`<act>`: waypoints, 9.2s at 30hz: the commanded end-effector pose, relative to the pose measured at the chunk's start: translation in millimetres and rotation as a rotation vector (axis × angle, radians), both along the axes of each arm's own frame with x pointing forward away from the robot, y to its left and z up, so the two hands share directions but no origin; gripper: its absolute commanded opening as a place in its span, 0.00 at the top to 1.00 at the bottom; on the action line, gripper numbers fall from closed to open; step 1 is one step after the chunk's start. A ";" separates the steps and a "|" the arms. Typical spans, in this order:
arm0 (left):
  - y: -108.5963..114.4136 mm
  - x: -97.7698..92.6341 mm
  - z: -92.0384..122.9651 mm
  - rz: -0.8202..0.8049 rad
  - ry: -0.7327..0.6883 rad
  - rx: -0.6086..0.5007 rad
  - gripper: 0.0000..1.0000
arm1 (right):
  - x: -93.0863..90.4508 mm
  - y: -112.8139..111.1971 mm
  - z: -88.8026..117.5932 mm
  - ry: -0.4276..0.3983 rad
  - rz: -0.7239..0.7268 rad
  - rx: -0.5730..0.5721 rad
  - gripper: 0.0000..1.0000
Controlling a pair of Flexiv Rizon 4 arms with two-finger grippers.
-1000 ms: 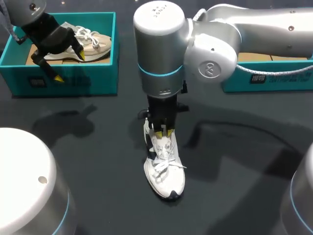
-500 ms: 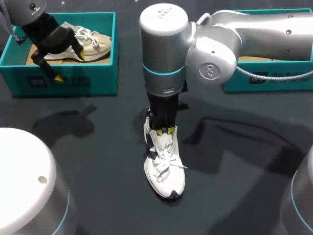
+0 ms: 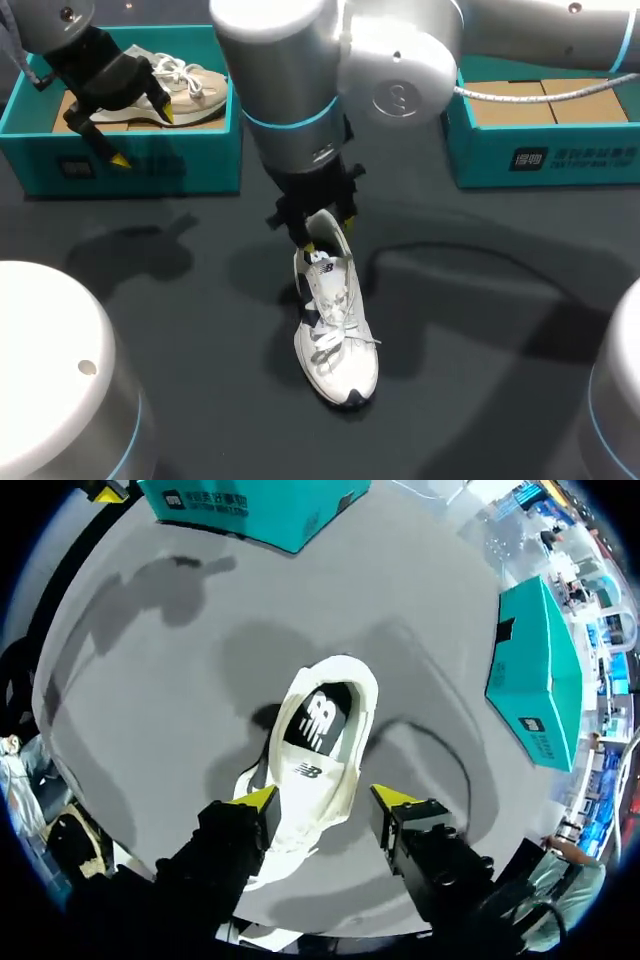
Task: Take the shoe out of the shoebox, open the shoe tongue, remove and reinsert the insole, then place the shoe into the shoebox
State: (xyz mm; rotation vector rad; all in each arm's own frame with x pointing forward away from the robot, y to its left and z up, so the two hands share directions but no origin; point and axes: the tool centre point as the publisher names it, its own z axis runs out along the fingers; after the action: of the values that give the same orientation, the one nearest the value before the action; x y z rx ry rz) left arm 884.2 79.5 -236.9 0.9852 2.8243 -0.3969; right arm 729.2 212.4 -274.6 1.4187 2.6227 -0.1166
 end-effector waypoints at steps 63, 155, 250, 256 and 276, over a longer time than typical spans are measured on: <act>0.1 -0.3 -0.2 -0.001 -0.001 0.002 0.00 | 98.3 8.2 -83.6 -0.038 1.143 -0.036 0.00; 0.1 -0.3 -0.2 -0.001 -0.001 0.002 0.00 | 117.7 -86.1 37.3 0.042 0.917 -0.076 1.00; 0.1 -0.3 -0.2 -0.001 -0.001 0.002 0.00 | 290.3 -360.7 197.4 -0.155 1.081 -0.333 1.00; 0.1 -0.3 -0.2 -0.001 -0.001 0.002 0.00 | 290.3 -360.7 197.4 -0.155 1.081 -0.333 1.00; 0.1 -0.3 -0.2 -0.001 -0.001 0.002 0.00 | 365.5 -419.7 205.7 -0.150 1.148 -0.301 1.00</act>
State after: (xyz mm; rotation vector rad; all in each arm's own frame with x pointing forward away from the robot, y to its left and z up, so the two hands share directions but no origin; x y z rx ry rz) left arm 884.2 79.4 -236.9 0.9851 2.8244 -0.3967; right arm 1076.4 -198.3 -66.7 -0.2397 2.6647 -0.2598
